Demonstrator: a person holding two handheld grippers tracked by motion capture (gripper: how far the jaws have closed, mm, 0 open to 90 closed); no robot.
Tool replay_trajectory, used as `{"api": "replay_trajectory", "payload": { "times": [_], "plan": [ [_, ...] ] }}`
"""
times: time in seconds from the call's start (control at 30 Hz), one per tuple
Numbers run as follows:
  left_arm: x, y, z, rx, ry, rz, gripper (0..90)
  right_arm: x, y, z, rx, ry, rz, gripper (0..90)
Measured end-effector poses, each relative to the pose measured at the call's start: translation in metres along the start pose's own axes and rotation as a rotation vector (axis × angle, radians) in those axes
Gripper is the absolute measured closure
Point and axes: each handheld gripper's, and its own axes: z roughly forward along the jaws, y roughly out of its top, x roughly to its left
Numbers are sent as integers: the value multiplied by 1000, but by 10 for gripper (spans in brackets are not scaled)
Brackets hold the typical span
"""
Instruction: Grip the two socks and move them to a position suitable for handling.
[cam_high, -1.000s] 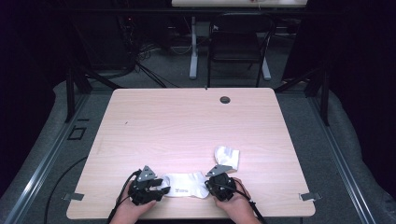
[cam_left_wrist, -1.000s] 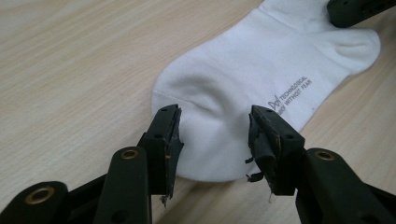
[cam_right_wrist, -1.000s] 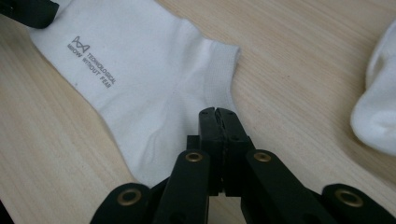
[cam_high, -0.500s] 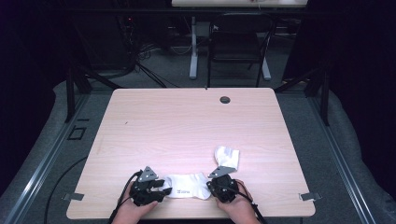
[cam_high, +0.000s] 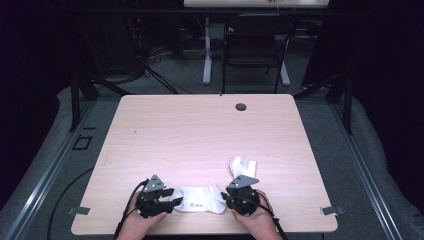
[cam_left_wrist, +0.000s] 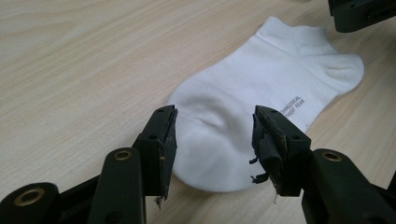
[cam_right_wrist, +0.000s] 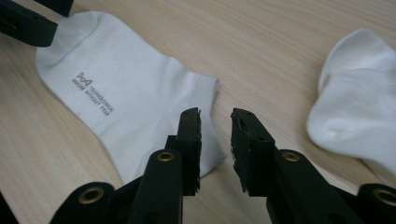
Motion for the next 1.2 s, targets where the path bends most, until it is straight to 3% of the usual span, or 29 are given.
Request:
{"api": "replay_trajectory", "payload": {
  "times": [0.17,0.2,0.37,0.57,0.77,0.97,1.2],
  "plan": [
    [4,1,-2,-19,12,4,497,-7,-1,-2,-37,-37,15,659],
    [7,2,-3,-26,17,10,497,-11,-2,-3,-45,-62,23,644],
    [12,2,-4,-34,27,5,493,-21,-3,-5,-56,-71,55,648],
    [16,3,-5,-48,44,-4,478,-39,1,-13,-70,-101,106,677],
    [23,3,-8,-68,59,-26,456,-61,12,-18,-54,-128,149,785],
    [28,3,-9,-73,69,-36,431,-79,18,-4,-17,-176,187,839],
    [27,3,-6,-62,73,-24,426,-84,20,17,17,-199,205,840]
  ]
}}
